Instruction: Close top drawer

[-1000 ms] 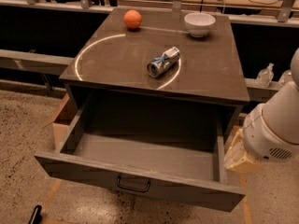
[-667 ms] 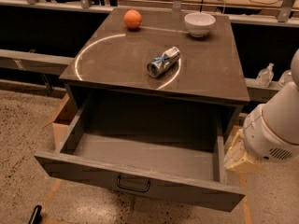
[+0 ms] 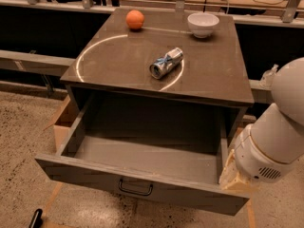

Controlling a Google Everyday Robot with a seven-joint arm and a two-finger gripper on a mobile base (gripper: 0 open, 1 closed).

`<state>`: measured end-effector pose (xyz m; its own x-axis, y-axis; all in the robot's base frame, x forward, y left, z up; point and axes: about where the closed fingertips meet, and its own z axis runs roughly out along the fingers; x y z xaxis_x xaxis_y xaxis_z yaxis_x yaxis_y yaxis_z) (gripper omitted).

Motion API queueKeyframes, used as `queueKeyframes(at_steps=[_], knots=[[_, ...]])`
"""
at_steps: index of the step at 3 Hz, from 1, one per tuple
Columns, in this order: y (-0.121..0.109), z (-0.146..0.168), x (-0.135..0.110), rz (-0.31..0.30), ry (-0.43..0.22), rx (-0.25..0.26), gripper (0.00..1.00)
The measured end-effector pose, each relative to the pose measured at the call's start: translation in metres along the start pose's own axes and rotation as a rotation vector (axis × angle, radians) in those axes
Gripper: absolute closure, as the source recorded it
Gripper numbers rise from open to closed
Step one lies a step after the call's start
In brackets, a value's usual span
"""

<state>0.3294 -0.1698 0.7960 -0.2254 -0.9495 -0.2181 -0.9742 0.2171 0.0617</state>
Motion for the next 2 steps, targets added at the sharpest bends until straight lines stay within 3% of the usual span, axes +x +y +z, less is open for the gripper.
queueKeyframes(at_steps=[2], knots=[[0.017,0.041,-0.002,0.033,-0.027,-0.034,1.0]])
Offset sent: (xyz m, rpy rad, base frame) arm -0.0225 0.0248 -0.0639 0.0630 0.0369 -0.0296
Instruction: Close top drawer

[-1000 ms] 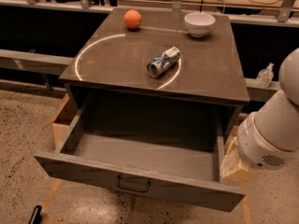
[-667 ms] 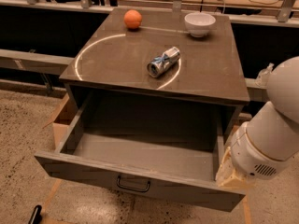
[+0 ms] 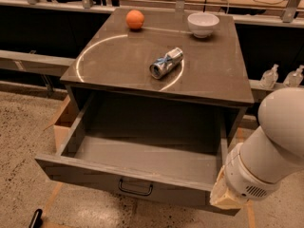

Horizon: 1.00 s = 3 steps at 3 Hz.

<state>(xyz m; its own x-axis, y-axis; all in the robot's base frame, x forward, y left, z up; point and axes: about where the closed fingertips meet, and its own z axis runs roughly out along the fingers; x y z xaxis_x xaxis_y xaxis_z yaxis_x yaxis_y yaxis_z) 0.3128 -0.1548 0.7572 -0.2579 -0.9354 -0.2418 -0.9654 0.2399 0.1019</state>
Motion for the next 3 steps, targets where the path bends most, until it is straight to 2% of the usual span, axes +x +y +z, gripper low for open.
queueKeyframes(at_steps=[1,3], knots=[[0.008,0.018,0.0,-0.006,-0.01,-0.021,1.0],[0.014,0.051,0.001,-0.072,-0.047,-0.009,1.0]])
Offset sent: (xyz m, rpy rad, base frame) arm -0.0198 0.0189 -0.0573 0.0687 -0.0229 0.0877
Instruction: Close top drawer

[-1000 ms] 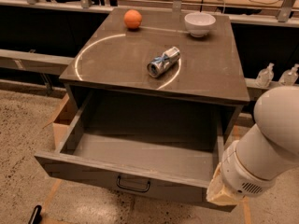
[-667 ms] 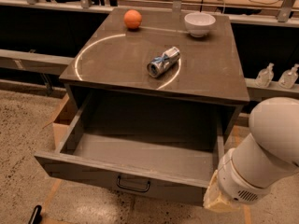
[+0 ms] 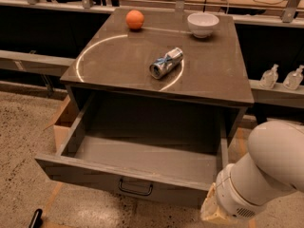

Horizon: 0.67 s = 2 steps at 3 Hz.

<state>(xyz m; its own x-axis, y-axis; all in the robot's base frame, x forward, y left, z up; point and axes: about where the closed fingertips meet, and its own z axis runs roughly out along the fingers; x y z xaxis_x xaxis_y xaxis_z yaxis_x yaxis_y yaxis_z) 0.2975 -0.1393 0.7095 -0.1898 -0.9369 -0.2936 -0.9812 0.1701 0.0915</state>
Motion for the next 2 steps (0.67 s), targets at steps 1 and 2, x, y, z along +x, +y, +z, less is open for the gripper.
queueKeyframes(at_steps=[1,2], knots=[[0.001,0.013,0.0,-0.038,-0.011,0.019,1.0],[-0.006,0.024,-0.002,-0.07,-0.016,0.059,1.0]])
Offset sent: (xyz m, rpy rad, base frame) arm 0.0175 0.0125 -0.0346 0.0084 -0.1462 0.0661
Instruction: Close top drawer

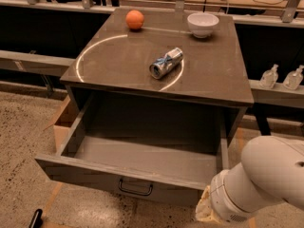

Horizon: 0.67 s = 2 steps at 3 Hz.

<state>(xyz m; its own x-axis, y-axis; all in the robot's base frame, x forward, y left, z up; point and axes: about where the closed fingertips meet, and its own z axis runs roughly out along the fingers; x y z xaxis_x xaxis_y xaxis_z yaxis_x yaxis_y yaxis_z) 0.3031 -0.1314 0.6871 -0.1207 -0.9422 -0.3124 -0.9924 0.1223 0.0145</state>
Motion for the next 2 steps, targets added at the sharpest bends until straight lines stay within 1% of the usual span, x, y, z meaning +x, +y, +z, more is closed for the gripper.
queueKeyframes(at_steps=[1,2], knots=[[-0.013,0.004,-0.001,-0.023,0.002,0.079,1.0],[-0.027,0.01,0.001,-0.037,0.013,0.141,1.0]])
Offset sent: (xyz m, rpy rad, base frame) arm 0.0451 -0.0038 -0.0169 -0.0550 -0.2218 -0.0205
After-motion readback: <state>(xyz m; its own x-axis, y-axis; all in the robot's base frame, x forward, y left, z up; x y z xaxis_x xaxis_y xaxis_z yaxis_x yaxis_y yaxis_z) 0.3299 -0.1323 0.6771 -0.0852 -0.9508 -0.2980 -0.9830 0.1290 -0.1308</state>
